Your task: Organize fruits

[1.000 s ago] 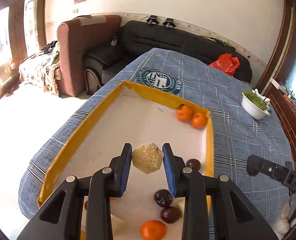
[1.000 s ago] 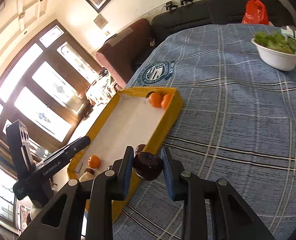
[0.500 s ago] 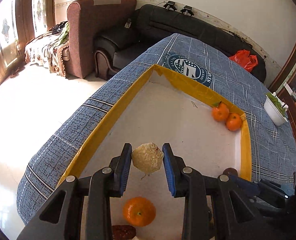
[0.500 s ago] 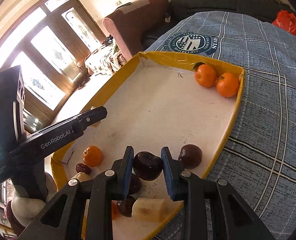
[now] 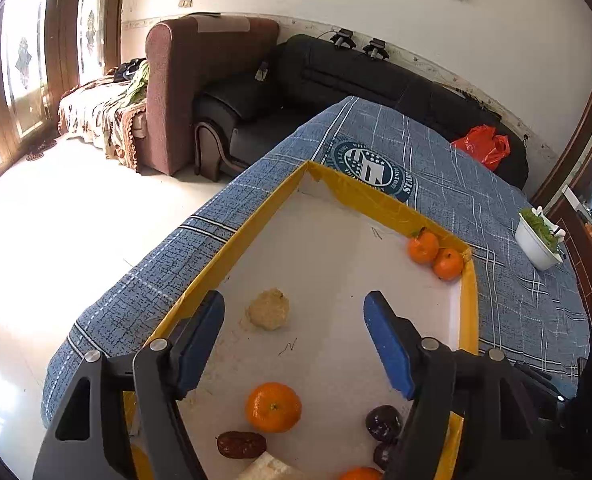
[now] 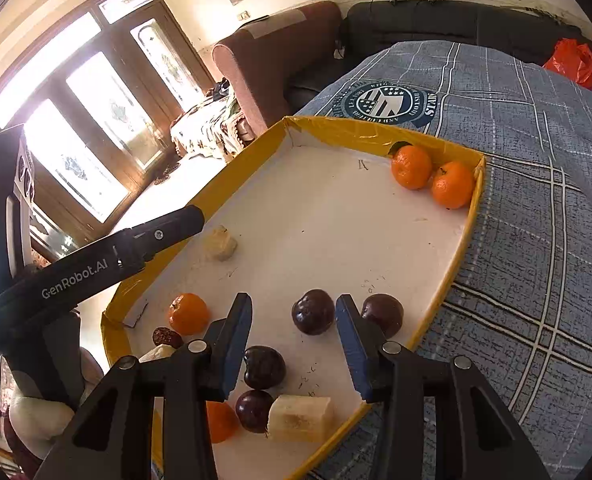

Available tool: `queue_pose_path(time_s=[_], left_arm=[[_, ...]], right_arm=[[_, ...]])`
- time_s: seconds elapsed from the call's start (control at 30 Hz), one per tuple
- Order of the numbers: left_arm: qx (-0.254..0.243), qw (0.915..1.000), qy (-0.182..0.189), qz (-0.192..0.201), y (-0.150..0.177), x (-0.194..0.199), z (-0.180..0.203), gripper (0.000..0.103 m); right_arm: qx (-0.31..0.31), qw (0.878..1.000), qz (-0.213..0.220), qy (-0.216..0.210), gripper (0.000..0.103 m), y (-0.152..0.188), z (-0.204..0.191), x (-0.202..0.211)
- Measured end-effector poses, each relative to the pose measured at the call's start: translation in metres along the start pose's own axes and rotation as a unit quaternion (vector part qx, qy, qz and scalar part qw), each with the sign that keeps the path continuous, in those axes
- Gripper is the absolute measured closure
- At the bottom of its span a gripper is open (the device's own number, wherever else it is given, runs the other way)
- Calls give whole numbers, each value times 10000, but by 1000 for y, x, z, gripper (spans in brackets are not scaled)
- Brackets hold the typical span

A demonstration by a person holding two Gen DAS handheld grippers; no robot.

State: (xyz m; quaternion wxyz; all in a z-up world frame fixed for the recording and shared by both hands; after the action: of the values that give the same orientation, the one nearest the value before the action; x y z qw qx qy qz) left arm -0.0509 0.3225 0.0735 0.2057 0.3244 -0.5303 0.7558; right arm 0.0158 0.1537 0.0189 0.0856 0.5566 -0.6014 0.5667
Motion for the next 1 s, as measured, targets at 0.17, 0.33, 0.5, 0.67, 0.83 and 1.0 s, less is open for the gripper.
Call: queue_pose_path(time_s=[0.17, 0.33, 0.5, 0.67, 0.83, 1.0], left_arm=[[-25, 9982, -259, 544, 4, 37, 18, 19], [-159, 9928, -492, 1083, 16, 73, 48, 12], [-347, 9885, -634, 1329, 36, 89, 85, 3], [-465, 9900, -668, 1156, 57, 88, 122, 2], [-828, 9859, -1012, 1045, 78, 88, 148, 2], [-966, 9867, -936, 910, 93, 86, 161, 3]], right_arm=[[-170, 9995, 261, 95, 51, 10, 12, 31], [-424, 9969, 557, 354, 48, 27, 34, 67], [-793, 9904, 925, 657, 42, 54, 62, 104], [-1178, 9821, 1090, 982, 41, 86, 87, 124], [-1181, 9786, 1173, 1209, 41, 105, 92, 139], [-1135, 9753, 1357, 1321, 35, 112, 92, 158]])
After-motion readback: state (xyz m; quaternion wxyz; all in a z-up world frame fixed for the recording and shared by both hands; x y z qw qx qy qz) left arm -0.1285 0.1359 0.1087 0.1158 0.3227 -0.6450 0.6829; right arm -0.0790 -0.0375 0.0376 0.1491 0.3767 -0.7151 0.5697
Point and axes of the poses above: each gripper's, at about its wrist camera, not at the fingertips, and x roughly against the way its jaws point, z to its right, y to its underside, the point moved 2 cm from there along -x, roughly the way its jaws point, and after that the axes turned 2 degrees about y, right-handed, at the moved point
